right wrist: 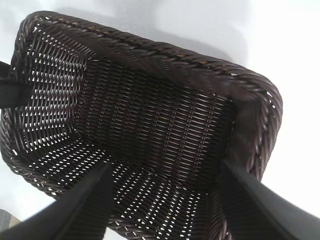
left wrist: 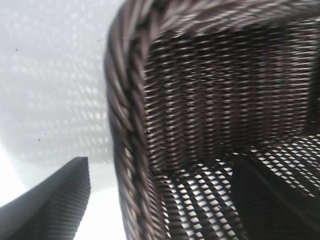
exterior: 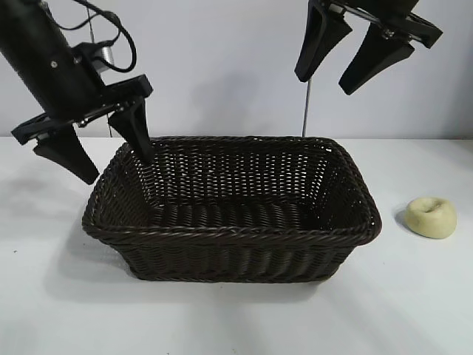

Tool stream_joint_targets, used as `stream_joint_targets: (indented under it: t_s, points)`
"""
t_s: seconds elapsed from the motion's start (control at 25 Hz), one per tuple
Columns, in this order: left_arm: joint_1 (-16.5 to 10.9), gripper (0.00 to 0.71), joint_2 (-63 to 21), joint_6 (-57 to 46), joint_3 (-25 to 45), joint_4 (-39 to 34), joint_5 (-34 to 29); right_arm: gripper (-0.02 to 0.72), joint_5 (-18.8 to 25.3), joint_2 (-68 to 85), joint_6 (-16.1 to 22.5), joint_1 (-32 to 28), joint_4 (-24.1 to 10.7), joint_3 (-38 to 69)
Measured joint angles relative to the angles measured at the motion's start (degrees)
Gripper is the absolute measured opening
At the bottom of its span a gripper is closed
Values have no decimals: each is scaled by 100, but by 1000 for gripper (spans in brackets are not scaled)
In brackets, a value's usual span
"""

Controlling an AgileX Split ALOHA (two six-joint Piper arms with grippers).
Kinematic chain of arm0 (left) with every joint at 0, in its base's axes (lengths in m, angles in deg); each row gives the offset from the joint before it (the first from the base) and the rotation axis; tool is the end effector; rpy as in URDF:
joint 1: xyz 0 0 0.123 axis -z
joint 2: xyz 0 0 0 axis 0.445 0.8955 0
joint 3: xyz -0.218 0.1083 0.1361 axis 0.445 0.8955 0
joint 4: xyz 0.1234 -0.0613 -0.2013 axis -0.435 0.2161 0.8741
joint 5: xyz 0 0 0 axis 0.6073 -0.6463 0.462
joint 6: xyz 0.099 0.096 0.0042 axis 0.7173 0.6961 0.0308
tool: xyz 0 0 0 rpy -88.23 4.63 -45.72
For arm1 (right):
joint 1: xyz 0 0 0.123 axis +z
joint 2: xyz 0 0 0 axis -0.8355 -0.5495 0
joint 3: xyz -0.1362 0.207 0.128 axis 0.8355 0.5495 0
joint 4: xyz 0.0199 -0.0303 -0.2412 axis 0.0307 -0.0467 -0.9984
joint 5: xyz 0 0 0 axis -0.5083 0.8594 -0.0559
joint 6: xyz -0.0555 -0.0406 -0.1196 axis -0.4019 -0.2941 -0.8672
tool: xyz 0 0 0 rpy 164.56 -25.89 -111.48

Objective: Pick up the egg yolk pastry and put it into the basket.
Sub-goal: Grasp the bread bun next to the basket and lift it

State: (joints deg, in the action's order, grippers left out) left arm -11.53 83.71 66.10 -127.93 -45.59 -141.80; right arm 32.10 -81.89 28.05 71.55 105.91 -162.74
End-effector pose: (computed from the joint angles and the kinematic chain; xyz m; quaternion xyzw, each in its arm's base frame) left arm 0.3575 -0.1499 0.2096 0.1043 0.9652 -0.2159 0.1041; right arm 0.3651 0.1372 0.2623 -0.1386 0.9597 0.1672 0.1782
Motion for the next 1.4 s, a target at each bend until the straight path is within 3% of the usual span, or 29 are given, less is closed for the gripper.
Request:
stream_joint_targets:
  t_s: [0.2, 0.56, 0.92, 1.4]
  points:
    - [0, 566, -515, -5, 0, 108, -176, 454, 0, 0, 0, 0, 0, 0]
    - [0, 566, -696, -20, 20, 1063, -127, 454, 5, 0, 0, 0, 0, 0]
    - [0, 566, -715, 77, 817, 1740, 472, 454, 16, 0, 4, 0, 0, 0]
    - [0, 566, -715, 218, 859, 1549, 556, 454, -1, 0, 4, 0, 0, 0]
